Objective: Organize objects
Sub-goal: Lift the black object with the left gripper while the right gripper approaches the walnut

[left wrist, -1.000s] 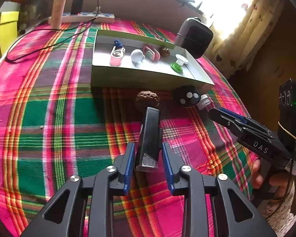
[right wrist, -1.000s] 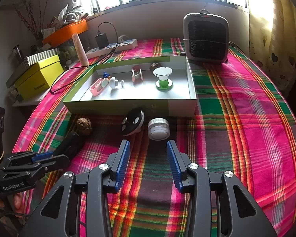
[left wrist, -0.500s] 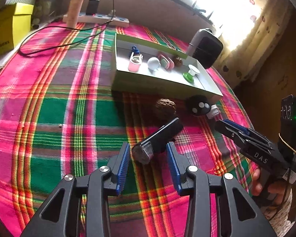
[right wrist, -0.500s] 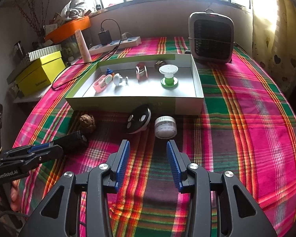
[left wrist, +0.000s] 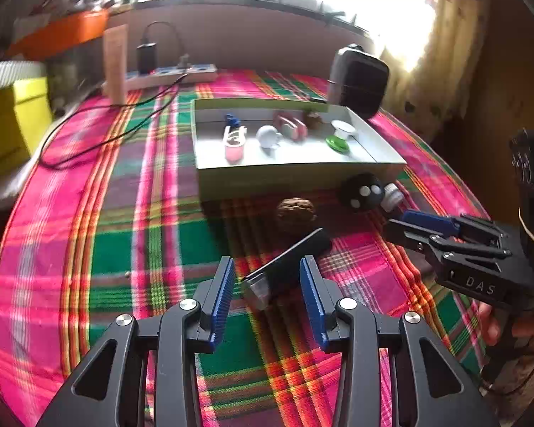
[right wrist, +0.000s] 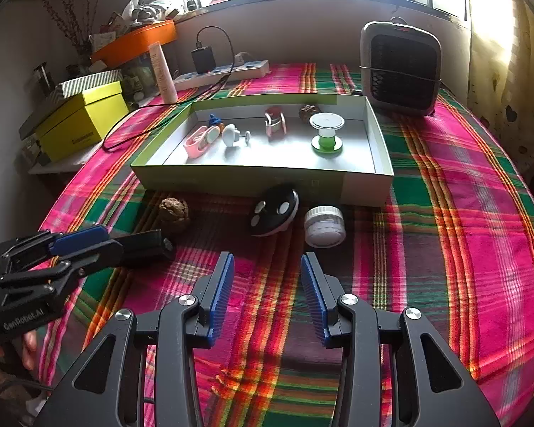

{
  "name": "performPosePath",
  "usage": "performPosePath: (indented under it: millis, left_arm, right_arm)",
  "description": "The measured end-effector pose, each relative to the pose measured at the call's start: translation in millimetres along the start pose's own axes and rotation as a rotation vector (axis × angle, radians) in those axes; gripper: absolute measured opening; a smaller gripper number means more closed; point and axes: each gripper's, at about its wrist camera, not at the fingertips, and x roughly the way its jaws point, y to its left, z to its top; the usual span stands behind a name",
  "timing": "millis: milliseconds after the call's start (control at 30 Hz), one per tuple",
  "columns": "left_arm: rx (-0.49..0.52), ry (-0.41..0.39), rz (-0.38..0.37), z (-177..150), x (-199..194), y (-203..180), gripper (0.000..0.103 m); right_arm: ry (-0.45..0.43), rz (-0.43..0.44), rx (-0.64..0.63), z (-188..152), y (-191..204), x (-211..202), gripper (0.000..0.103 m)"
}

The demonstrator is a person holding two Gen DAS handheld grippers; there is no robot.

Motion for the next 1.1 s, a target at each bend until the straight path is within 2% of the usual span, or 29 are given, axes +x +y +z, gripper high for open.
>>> performPosePath:
  millis: [200,400,567,767,867,933,1100]
  left_arm:
    - [0.078,0.029,0.009,7,12,-10,0.037]
    - [0.086,0.048,-0.023,10,20,-15,0.038]
    - [0.118,0.065,-0.015,13,29,-23,0.038]
    - [0.094,0.071,-0.005,14,36,-21,0.038]
    - [0.085,0.067,-0.014,14,36,-20,0.034]
    - [0.079,0.063,-0.006,14,36,-18,0.024]
    - [0.033,0.056,-0.013,12,33,-10,0.024]
  right_arm:
    - [0.008,0.003,-0.001,0,1,3,0.040]
    - [0.013,0.007,-0.008,1,2,5,0.041]
    - [0.016,0.008,-0.011,1,3,6,0.041]
    - [0.023,0.005,-0.014,3,5,9,0.040]
    - [0.026,0.007,-0.019,3,6,10,0.040]
    - [0.029,0.008,-0.023,3,7,11,0.040]
    - [0.036,0.009,-0.036,3,13,14,0.040]
